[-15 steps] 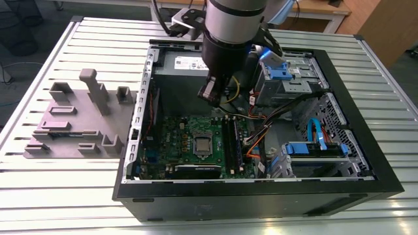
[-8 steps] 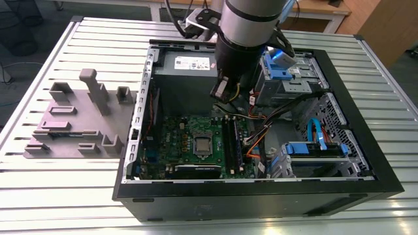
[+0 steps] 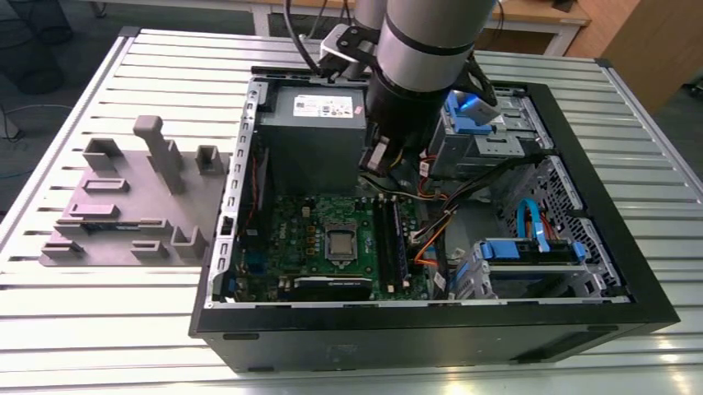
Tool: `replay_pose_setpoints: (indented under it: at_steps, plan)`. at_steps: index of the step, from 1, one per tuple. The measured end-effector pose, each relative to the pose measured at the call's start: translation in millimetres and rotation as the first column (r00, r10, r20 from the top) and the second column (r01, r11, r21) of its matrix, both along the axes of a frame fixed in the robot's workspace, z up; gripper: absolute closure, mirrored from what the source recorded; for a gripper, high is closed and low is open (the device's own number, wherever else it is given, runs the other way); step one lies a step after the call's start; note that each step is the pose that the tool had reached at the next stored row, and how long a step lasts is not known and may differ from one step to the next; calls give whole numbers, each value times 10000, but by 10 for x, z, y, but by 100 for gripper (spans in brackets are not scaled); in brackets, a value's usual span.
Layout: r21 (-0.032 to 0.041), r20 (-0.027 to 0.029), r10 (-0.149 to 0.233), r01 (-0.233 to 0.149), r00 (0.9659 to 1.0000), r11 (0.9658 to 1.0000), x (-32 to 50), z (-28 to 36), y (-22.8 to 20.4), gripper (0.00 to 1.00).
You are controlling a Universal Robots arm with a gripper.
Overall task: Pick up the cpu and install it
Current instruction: 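Install the first cpu locking lever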
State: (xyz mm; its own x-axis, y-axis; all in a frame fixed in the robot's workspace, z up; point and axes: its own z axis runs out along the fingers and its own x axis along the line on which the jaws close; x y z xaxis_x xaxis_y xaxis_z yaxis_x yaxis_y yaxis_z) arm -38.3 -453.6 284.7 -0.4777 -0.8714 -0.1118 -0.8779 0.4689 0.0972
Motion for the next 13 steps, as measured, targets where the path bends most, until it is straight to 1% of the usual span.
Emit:
replay_pose_setpoints:
  at_steps: [1, 3, 13]
  plan:
    - [33, 0, 0, 0, 10000, 10000, 0, -16, 0, 90]
    - [54, 1, 1, -1, 10000, 10000, 0, -54, 0, 90]
    - [61, 0, 11, -11, 10000, 10000, -9, -235, 0, 90]
